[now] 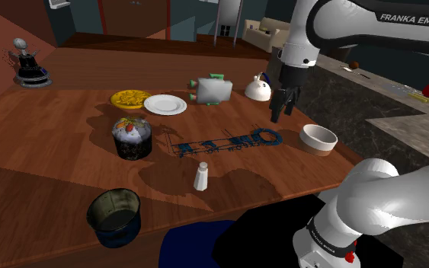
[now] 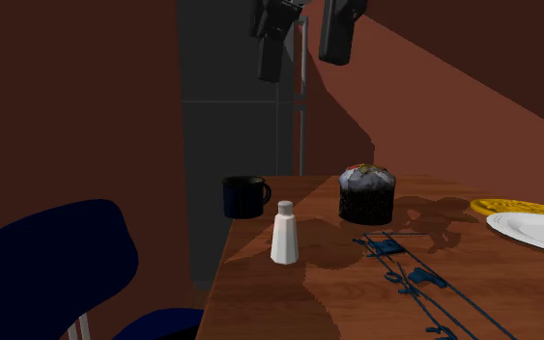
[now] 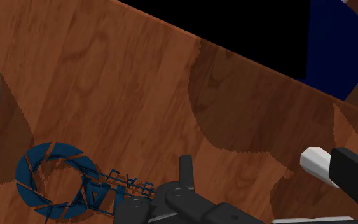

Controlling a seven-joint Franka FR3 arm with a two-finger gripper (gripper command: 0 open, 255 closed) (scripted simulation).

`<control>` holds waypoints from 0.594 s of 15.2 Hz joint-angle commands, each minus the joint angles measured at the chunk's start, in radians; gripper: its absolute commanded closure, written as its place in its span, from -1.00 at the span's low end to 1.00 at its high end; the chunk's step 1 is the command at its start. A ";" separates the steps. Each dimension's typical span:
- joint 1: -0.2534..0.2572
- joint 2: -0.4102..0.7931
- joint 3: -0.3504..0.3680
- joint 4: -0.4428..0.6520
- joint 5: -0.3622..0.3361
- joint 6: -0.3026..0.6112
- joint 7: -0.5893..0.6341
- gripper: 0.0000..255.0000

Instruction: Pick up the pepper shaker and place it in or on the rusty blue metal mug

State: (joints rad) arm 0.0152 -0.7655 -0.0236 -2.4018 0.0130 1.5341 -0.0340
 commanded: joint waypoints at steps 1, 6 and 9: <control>0.000 0.000 0.000 0.000 0.000 0.000 0.000 -1.00; 0.044 0.068 0.057 -0.068 0.059 0.155 0.038 -1.00; 0.070 0.125 0.093 -0.093 0.093 0.251 0.058 -1.00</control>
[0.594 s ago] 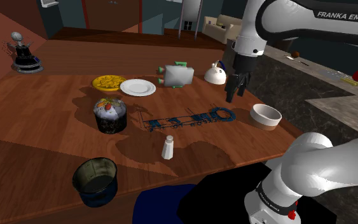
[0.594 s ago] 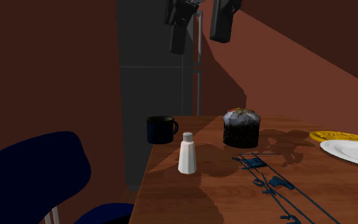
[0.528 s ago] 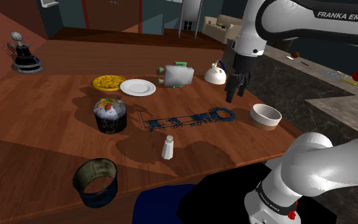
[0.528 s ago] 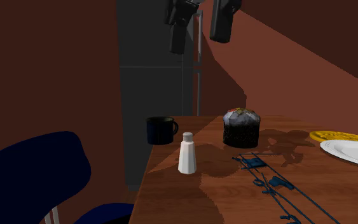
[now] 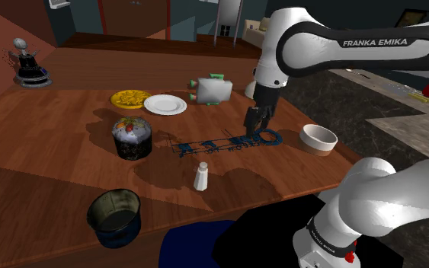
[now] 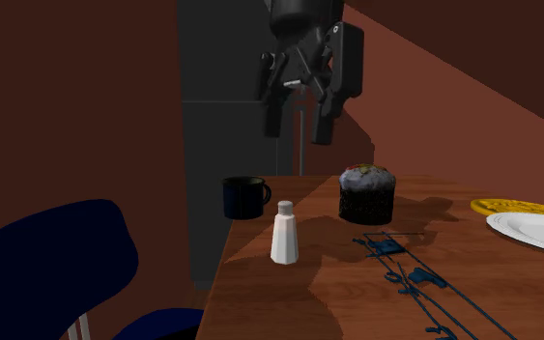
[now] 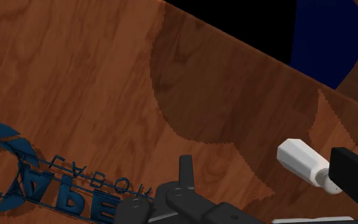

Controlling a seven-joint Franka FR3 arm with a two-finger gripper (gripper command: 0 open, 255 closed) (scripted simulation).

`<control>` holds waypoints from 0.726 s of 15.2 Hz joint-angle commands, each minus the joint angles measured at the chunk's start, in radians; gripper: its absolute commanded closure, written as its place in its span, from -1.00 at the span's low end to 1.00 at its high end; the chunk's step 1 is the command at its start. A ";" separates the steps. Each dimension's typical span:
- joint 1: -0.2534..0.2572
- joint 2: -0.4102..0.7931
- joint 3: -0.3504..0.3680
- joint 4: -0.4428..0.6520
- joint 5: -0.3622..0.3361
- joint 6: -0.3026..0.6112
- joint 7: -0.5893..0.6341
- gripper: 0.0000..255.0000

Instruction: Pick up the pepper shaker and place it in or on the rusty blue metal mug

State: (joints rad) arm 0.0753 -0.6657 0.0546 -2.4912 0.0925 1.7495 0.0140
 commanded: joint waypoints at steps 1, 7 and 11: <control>0.019 0.046 0.026 -0.010 0.024 0.068 0.016 -1.00; 0.070 0.199 0.098 -0.018 0.078 0.259 0.052 -1.00; 0.099 0.320 0.145 0.003 0.100 0.380 0.077 -1.00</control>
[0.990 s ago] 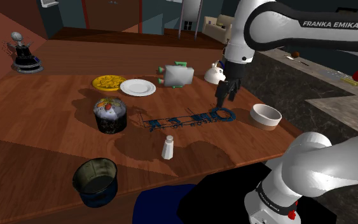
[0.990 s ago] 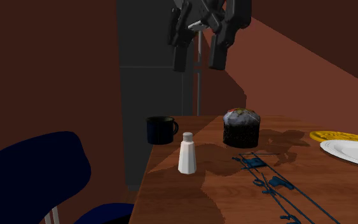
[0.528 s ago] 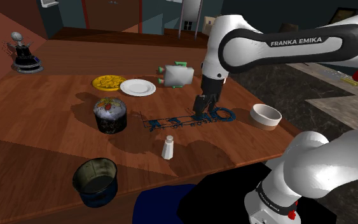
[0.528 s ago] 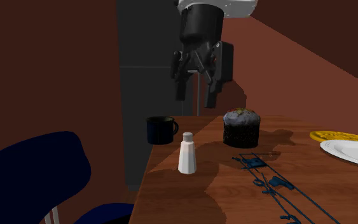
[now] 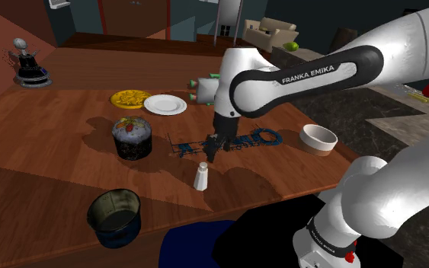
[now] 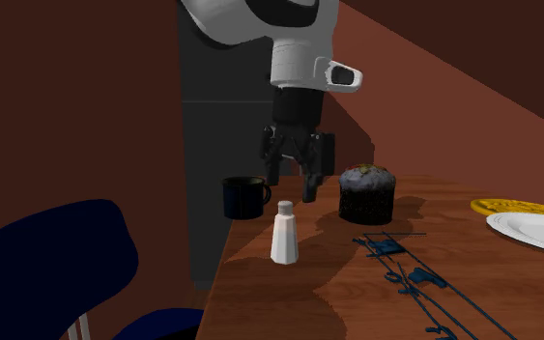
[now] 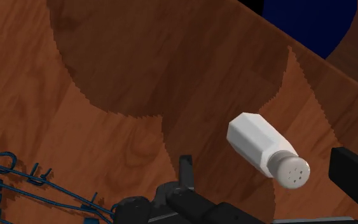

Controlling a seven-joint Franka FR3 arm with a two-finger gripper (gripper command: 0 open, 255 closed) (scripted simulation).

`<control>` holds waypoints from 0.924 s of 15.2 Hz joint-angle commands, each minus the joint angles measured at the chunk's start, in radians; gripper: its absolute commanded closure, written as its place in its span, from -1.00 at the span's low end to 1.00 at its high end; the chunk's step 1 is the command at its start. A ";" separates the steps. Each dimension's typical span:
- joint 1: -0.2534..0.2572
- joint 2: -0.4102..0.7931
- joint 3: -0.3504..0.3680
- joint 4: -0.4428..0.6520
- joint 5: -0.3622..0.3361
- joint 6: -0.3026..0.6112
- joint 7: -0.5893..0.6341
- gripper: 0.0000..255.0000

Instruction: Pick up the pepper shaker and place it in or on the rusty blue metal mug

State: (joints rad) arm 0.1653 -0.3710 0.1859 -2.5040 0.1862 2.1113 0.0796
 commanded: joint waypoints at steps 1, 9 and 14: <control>0.016 0.058 0.025 0.024 0.009 0.048 0.018 -1.00; 0.030 0.164 0.055 0.002 0.015 0.185 0.032 -1.00; 0.031 0.179 0.058 -0.008 0.015 0.209 0.032 -1.00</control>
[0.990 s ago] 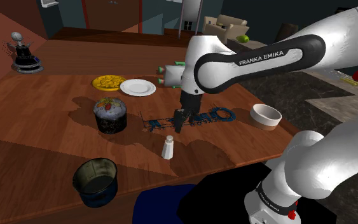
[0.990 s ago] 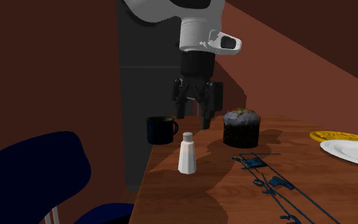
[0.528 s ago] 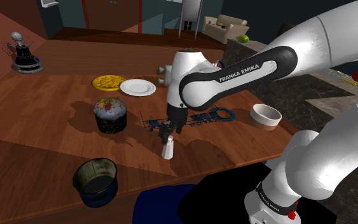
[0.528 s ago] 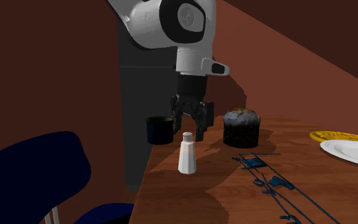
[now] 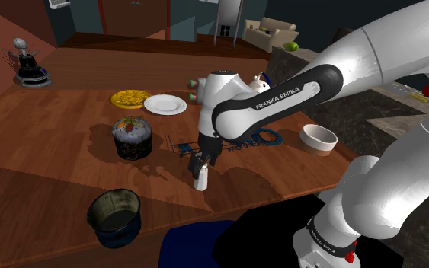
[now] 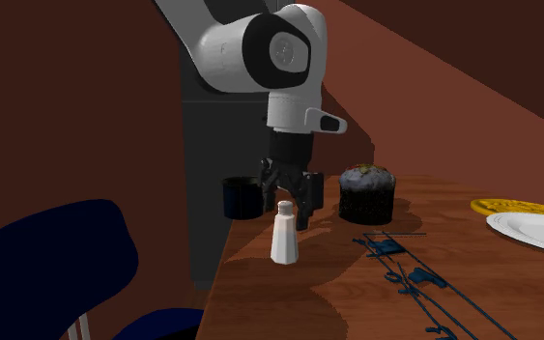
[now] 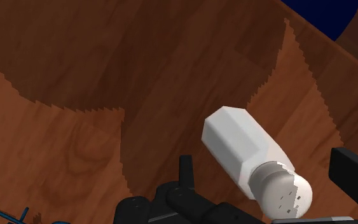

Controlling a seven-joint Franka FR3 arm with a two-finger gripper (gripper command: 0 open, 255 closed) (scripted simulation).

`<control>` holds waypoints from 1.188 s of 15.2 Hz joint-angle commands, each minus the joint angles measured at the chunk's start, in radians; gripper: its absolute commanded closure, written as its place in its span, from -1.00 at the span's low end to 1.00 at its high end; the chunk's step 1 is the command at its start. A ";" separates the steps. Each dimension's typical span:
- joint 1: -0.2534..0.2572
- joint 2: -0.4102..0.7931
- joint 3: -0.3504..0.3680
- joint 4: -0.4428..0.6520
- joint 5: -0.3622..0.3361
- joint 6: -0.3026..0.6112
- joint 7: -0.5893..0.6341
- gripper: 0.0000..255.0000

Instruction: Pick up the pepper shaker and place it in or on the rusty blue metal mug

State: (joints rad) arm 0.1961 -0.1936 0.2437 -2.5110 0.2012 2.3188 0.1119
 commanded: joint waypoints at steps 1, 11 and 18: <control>0.000 0.001 0.000 -0.001 0.000 0.002 0.000 -1.00; 0.000 0.001 0.000 0.000 0.000 0.002 0.000 1.00; 0.000 -0.035 -0.004 0.024 0.000 -0.059 0.003 1.00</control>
State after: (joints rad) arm 0.1962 -0.2214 0.2410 -2.4929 0.2012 2.2739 0.1148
